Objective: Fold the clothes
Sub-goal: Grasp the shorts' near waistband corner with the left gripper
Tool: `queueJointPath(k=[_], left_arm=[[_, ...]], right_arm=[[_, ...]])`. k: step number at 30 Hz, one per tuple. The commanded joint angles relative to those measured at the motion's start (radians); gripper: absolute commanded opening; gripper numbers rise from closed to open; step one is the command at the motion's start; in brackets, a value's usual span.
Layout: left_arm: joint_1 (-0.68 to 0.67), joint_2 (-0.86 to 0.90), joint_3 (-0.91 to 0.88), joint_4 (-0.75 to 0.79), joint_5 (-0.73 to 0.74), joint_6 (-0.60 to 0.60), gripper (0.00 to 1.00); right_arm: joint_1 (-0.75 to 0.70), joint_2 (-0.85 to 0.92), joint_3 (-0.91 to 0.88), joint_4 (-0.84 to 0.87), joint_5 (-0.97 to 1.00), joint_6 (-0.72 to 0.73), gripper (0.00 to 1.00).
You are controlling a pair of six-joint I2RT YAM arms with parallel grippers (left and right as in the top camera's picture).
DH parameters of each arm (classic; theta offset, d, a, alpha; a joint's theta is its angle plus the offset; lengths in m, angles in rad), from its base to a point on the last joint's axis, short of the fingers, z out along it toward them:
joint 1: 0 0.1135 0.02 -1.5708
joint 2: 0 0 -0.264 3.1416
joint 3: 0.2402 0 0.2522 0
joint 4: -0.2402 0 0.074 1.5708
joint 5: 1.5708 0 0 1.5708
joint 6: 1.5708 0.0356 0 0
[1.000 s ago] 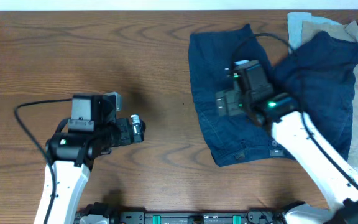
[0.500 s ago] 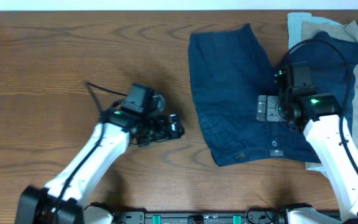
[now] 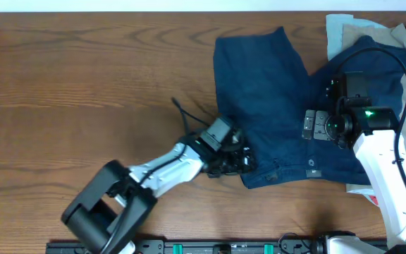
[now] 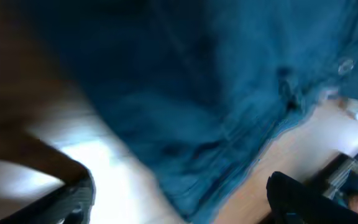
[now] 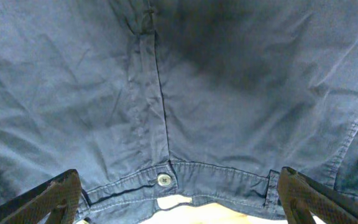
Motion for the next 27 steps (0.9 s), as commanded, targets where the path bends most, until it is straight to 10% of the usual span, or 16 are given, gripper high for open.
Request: queueJointPath(k=[1,6,14,20,27], left_arm=[[-0.044,0.066,0.005,0.033,-0.011,-0.048,0.73],[-0.048,0.082,0.005,0.021,-0.01,-0.047,0.06],[0.087,-0.004,0.005,-0.317,-0.029,0.134,0.06],[0.413,-0.184,0.04,-0.646,-0.375,0.346,0.06],[0.821,-0.303,0.227,-0.571,-0.478,0.362,0.06]], right_arm=[[-0.01,-0.008,0.01,-0.002,0.007,0.014,0.99],[-0.01,-0.008,0.01,-0.006,0.007,0.014,0.99],[-0.01,-0.008,0.01,-0.021,0.007,0.014,0.99],[-0.01,-0.008,0.01,-0.024,-0.021,0.014,0.99],[-0.009,-0.008,0.01,-0.022,-0.148,0.014,0.99]])
